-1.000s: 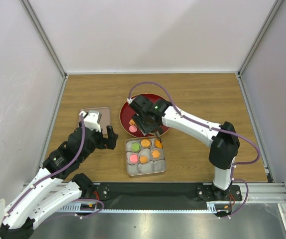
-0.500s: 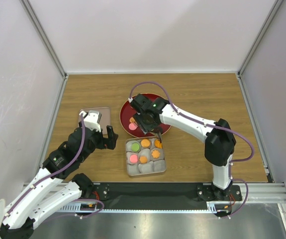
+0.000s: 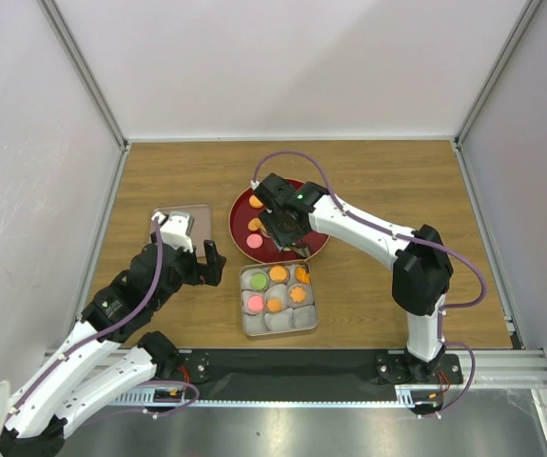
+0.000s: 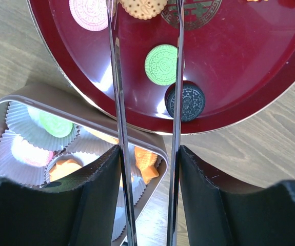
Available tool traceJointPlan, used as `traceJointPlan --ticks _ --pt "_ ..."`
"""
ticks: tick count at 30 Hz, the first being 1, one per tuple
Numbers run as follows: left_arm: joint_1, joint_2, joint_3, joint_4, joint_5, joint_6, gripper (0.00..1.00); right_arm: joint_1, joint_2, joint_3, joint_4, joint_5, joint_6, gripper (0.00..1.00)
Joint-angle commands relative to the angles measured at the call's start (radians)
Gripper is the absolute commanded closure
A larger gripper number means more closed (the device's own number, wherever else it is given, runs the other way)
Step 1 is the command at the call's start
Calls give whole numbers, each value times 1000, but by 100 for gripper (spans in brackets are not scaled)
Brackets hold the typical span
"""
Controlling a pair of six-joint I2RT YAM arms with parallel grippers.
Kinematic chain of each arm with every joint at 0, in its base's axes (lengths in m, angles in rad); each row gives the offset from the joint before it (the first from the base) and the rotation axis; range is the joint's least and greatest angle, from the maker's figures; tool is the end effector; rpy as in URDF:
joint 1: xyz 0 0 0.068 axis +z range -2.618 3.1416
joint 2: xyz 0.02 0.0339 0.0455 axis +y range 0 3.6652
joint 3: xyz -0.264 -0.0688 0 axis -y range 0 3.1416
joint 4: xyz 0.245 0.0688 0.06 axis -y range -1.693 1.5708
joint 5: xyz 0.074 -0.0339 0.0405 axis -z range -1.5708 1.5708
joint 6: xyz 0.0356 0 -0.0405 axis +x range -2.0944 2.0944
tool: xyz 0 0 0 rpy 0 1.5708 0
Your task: Pack the cookies
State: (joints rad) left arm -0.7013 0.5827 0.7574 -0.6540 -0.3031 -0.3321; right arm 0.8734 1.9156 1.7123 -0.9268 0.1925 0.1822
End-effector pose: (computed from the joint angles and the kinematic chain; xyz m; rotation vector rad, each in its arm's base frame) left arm 0.1033 -0.0733 0.3107 0.1880 2.0347 -0.3402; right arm 0.2671 0.3082 0.2727 -0.8486 2.5270 0.0783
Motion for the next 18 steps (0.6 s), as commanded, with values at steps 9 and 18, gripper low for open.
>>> traceJointPlan --ticks 9,18 --pt "-7 -1 14 19 -2 -1 0 -10 19 17 26 -13 0 49" --pt "-7 -3 14 17 2 -2 0 -31 -18 -23 31 -50 0 50"
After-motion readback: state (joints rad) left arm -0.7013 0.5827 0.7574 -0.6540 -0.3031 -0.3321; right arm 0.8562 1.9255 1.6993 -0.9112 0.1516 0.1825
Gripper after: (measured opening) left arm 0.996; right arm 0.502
